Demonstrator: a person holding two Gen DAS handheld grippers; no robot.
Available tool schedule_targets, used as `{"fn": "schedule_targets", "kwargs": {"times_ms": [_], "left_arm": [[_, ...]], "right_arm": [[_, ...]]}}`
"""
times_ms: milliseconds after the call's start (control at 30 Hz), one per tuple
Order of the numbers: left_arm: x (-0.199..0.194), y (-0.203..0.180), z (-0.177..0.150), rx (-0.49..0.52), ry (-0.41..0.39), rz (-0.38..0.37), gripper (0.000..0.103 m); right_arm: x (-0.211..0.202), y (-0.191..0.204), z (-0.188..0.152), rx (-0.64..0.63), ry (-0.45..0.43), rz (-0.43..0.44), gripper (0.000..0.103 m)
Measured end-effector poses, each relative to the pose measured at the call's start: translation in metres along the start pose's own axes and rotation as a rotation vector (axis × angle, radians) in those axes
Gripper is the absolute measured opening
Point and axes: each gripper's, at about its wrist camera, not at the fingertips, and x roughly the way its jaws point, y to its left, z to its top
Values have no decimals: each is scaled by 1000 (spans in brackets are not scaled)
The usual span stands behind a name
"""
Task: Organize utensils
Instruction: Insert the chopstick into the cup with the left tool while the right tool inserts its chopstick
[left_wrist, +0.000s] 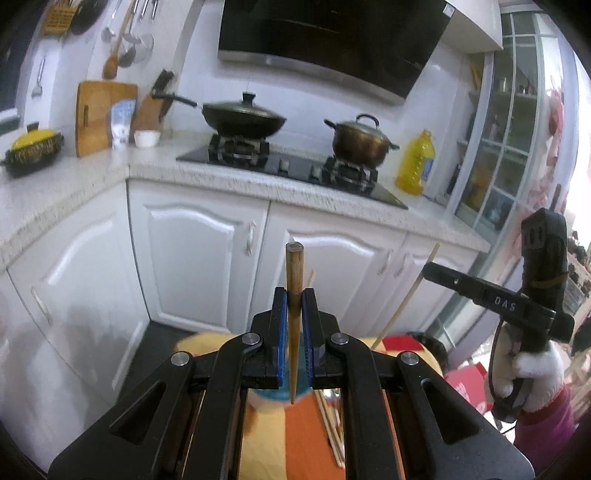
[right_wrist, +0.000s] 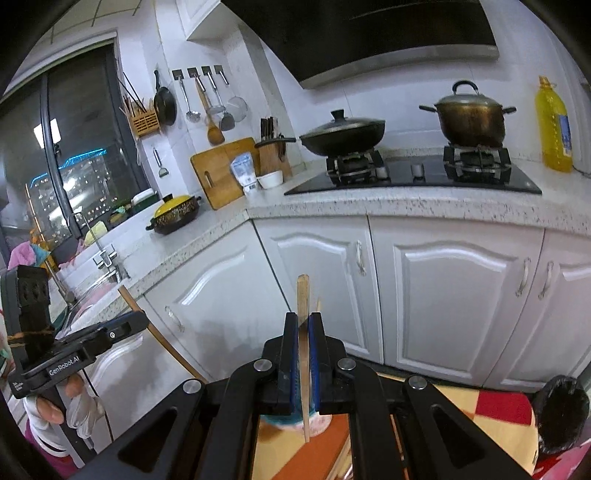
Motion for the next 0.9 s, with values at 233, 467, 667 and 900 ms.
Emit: {"fn": "schedule_targets", "kwargs": {"times_ms": [233,467,667,900], "left_arm": [[37,5,14,29,-22,105,6],[93,20,-1,-8,56,145,6],[130,29,-16,-39,120,155,6],[156,29,-37,-43,195,155,6]], "right_arm": [[41,2,19,-10,-24,-35,5],[97,-13,1,15,72,-35,5],[132,-30,-28,39,170,-24,5],[159,-47,-51,123,263,32,6]]}}
